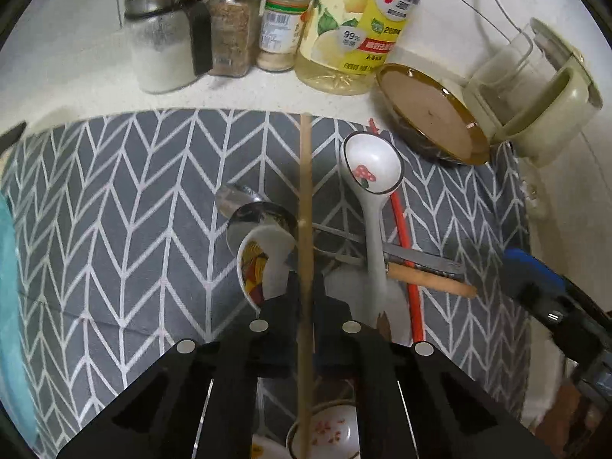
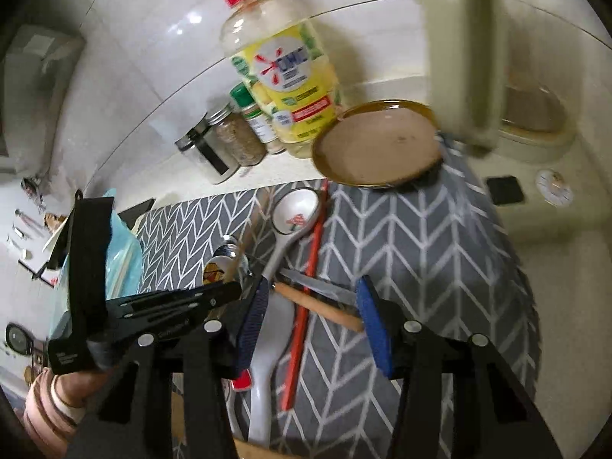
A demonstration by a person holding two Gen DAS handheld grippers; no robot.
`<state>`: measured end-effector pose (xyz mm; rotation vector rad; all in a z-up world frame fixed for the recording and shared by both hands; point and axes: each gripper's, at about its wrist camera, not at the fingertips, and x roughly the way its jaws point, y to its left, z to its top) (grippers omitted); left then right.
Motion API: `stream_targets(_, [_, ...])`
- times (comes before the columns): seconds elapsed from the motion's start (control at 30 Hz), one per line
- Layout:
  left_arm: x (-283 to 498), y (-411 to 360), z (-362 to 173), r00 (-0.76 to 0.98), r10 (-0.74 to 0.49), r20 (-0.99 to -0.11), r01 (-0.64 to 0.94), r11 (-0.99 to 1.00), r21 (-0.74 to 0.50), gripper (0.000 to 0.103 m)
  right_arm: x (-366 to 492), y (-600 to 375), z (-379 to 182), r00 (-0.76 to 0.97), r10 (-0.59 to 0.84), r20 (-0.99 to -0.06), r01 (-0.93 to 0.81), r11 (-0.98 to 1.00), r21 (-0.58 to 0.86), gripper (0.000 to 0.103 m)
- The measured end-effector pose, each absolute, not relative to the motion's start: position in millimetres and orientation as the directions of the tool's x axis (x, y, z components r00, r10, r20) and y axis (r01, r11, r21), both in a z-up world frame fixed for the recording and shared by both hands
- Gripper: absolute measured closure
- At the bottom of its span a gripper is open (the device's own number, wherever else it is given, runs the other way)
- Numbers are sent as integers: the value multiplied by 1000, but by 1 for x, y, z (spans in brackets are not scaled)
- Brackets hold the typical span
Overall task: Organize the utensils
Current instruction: 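Grasp a chopstick with the left tool while the right tool grasps the mushroom spoon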
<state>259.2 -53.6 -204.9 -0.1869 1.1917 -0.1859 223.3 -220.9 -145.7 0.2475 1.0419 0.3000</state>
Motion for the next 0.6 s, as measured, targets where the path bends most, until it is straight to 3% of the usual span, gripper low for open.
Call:
stream_targets(0.13, [245,-32,-196,365,-271,-890,10,958,-288,95,243,-198,-159,428,402,-810,-186,916,356,67])
stream_targets(0.27, [234,-18,-183,388,-262,-884,0,959,-284,95,261,-174,-179,380,395,-836,-213,917,336,70])
stream_targets(0.43, [219,-6,-162,415,-264,-871,12,959,-285,95,276,-150,-196,398,289,-871,-208,953,221,77])
stream_targets(0.5, [216,-5,-156,422,-270,-866,16,957,-291,95,278,-137,-197,448,214,-868,-228,966,121,86])
stream_targets(0.6, [207,1,-139,440,-286,-851,33,953,-302,96,278,-142,-196,442,234,-866,-180,969,170,92])
